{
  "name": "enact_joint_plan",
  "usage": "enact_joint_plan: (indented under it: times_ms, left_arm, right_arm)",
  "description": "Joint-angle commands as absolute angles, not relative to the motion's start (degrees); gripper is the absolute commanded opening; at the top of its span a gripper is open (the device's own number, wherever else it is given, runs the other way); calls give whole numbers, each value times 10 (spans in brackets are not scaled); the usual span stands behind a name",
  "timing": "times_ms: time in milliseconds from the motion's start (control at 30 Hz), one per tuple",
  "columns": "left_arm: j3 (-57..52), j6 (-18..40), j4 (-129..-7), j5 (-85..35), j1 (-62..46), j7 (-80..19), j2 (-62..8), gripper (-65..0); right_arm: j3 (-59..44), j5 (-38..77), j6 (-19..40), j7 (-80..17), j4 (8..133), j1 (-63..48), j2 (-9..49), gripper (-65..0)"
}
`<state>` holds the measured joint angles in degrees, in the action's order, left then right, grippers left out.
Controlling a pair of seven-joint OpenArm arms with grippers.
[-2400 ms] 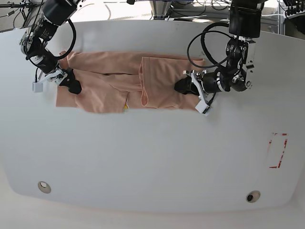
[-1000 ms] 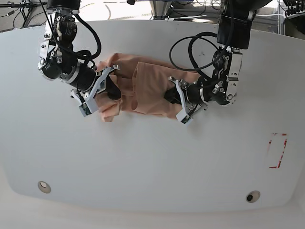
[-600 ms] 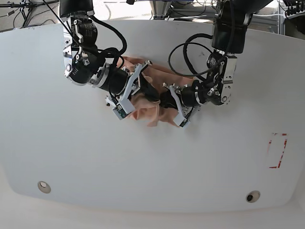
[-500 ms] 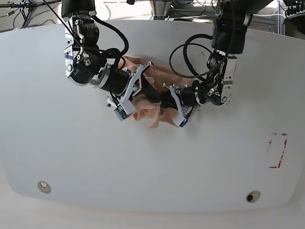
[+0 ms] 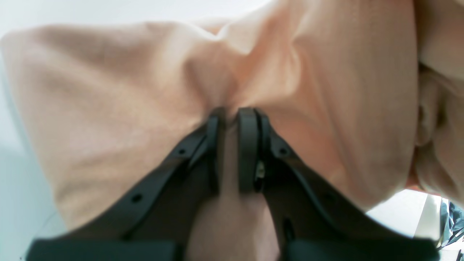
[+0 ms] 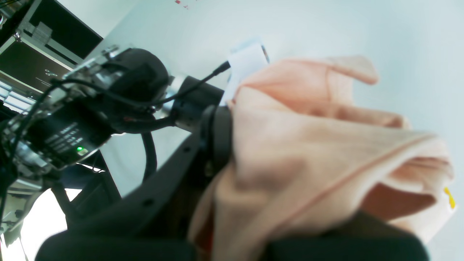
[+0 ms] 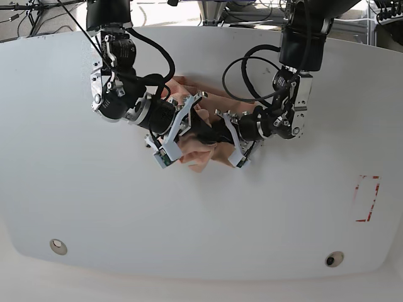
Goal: Fold the T-shirt properly
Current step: 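Fold the right gripper's end over toward the left gripper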
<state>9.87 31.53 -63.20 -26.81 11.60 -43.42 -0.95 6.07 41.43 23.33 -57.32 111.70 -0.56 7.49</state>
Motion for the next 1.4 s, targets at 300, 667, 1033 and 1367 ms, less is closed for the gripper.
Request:
enact_joint_plan:
  times_ms: [300,667,1033,1367]
  left_arm:
    - [103,289,-612,-181,97,-535,-15,-582]
    - [104,289,-612,-242,101,-535,-22,-578]
    - [103,286,-647,-313,111,-560,-44,-435]
    - [84,285,-732,-359,112,-588,-69,-415]
  right_arm:
    - [60,377,237,-517,1069,9,52,-575]
    - [59,321,236,-511,1057,32,-2,-157]
    - [62,276,236,-511,1061,65,-38,-143]
    - [85,276,236,-514,1088,51,-41,-143]
